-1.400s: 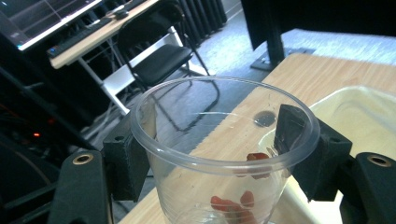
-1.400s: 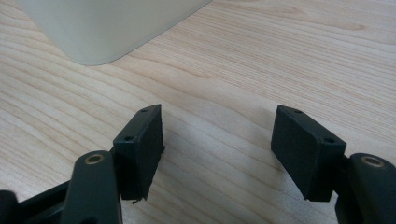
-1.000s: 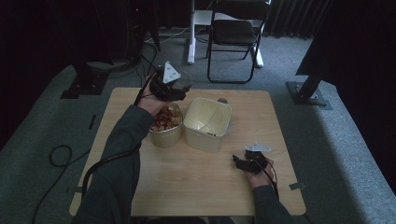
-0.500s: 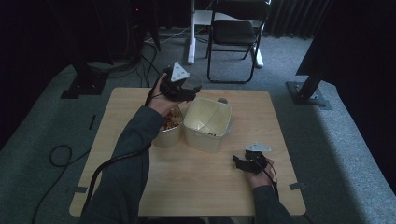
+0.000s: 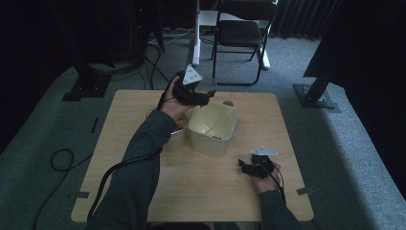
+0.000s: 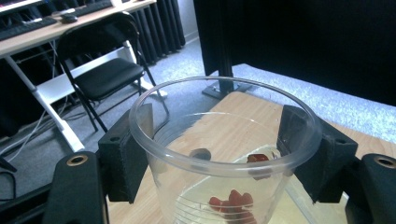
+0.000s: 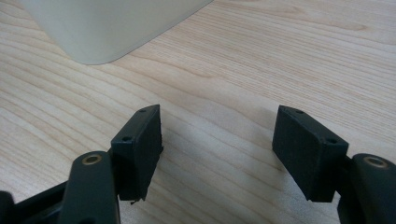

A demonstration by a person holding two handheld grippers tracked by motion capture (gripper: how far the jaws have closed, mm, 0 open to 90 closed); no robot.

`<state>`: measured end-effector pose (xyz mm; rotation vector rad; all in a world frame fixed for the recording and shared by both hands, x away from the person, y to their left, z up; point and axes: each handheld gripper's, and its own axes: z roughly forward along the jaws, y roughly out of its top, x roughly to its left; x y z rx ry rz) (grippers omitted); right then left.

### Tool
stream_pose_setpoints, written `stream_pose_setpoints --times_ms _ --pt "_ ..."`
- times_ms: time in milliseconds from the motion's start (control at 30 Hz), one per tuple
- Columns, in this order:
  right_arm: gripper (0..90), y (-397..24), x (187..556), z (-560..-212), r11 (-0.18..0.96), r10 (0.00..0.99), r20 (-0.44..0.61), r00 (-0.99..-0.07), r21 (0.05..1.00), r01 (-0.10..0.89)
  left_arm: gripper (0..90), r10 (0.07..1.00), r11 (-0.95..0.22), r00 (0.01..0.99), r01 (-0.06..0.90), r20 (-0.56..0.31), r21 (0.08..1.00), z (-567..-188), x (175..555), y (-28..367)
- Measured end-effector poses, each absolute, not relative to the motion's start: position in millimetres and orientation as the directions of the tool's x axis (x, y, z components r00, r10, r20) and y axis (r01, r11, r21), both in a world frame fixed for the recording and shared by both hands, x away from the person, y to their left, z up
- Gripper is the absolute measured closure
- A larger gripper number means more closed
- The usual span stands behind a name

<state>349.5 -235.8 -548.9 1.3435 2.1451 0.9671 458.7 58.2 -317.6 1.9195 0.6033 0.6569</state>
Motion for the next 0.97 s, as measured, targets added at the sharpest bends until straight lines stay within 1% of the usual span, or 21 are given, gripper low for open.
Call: stream_pose_setpoints --times_ms 133,200,333,967 --pt "32.7 -235.9 349.4 -548.9 0.289 0.898 0.006 -0.439 0.746 0.6 26.5 0.649 -0.379 0.745 0.136 0.157 0.916 -319.7 460.5 58.3" --pt "32.7 -235.9 349.4 -548.9 0.289 0.898 0.005 -0.439 0.746 0.6 17.1 0.643 -0.381 0.752 0.147 0.148 0.913 -320.7 462.0 57.6" --pt "32.7 -235.8 349.5 -548.9 0.288 0.898 0.006 -0.439 0.747 0.6 12.8 0.651 -0.393 0.747 0.178 0.137 0.902 -323.2 464.6 55.3" --pt "32.5 -235.8 349.5 -548.9 0.288 0.898 0.007 -0.439 0.746 0.6 11.7 0.678 -0.396 0.719 0.187 0.149 0.899 -320.0 465.7 67.3"
